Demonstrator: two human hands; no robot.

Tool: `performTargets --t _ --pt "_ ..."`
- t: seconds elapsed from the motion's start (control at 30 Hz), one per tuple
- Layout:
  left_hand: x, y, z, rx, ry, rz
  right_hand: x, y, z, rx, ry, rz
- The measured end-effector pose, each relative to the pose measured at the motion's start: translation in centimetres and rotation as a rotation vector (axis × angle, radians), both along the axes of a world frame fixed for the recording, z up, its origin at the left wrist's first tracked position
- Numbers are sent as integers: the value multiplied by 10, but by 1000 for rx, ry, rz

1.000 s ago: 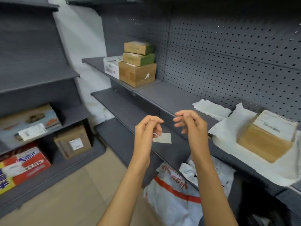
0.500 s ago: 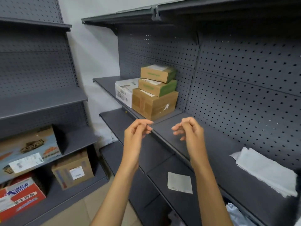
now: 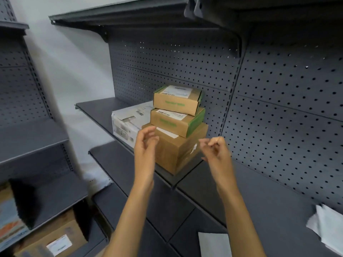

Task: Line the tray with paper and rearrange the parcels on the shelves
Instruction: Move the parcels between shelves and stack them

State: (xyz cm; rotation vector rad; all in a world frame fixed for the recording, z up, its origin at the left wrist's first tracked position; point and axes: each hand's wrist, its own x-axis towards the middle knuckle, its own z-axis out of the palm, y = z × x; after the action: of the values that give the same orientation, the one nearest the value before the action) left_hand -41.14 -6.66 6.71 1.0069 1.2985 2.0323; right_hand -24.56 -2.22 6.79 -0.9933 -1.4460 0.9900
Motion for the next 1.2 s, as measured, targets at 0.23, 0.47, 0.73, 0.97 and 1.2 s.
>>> performTargets --t 0.23,0.47,0.73,0.97,1.2 --pt "-61 75 13 -95 34 -124 -60 53 10 73 19 -93" --pt "-97 131 26 -105 179 -360 -82 90 18 47 -77 -77" --pt "-108 183 44 -119 248 -528 -80 109 21 10 -84 31" --pt "-113 188 43 -110 243 -461 -82 109 12 141 -105 -134" --pt "-117 183 38 -208 173 -535 -88 104 4 192 -7 -260"
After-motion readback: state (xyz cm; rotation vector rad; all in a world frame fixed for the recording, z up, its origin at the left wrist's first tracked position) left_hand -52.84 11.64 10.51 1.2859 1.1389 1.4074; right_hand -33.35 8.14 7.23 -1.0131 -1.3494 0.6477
